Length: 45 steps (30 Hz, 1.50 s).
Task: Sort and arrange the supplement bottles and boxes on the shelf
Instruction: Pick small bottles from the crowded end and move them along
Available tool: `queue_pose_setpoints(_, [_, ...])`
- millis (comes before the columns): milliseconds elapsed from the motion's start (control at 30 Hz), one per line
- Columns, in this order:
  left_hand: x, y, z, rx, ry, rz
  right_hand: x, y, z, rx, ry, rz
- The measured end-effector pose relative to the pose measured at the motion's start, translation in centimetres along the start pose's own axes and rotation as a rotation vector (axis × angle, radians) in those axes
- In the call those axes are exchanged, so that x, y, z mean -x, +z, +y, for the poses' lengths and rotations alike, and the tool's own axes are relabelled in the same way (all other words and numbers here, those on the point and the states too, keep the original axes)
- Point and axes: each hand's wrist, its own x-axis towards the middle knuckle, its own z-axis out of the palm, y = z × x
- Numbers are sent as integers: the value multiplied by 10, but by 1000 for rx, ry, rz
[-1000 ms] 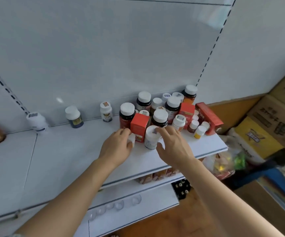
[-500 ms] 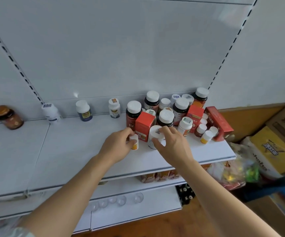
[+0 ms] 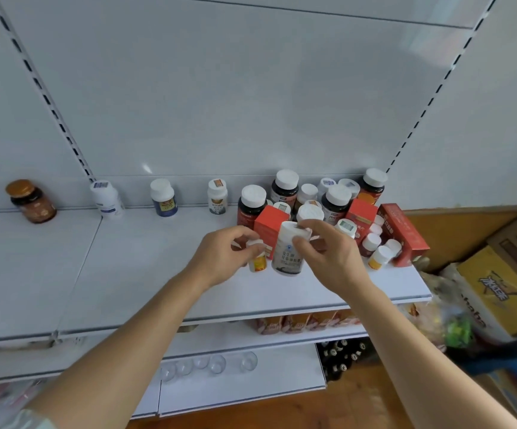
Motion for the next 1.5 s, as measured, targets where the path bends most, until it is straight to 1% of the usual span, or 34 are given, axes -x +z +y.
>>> queue_pose_setpoints(67, [3,-4,5,81,-13,2,-1,2,-6,-41,-17,-34])
queue_pose_setpoints(167, [9,-10,10,141,-3,5,0,7,-18,-107,-59,-83])
queue_pose_setpoints(267, [21,-17,9,173,-15,38,0,13,-28,-197,-82,-134])
queue_pose_setpoints(367, [35,-27,6,206,-56,86,-2,22,-38,-226,-89,-180])
queue_pose_setpoints(567, [62,-53,-11,196,-124,191,3,56,-57,-251,-106,-268])
queue_pose_setpoints(733, [89,-86,-28,182,-122,293,8,83,-94,-232,-133,-316])
queue_pose_setpoints(867, [115,-127,-40,170,-91,387,14,111,-139,-187,-170,-333])
queue_pose_setpoints(1033, [156,-195,-66,173,-94,451,29,165,-206,-185,-215,-346])
queue_pose_setpoints(1300, [222,-308,-129,142,-167,516,60,274,-296,-192,-327,-380])
queue_pose_setpoints(1500, [237,-374,-170,134,-212,591,50,340,-350,-184,-396,-433])
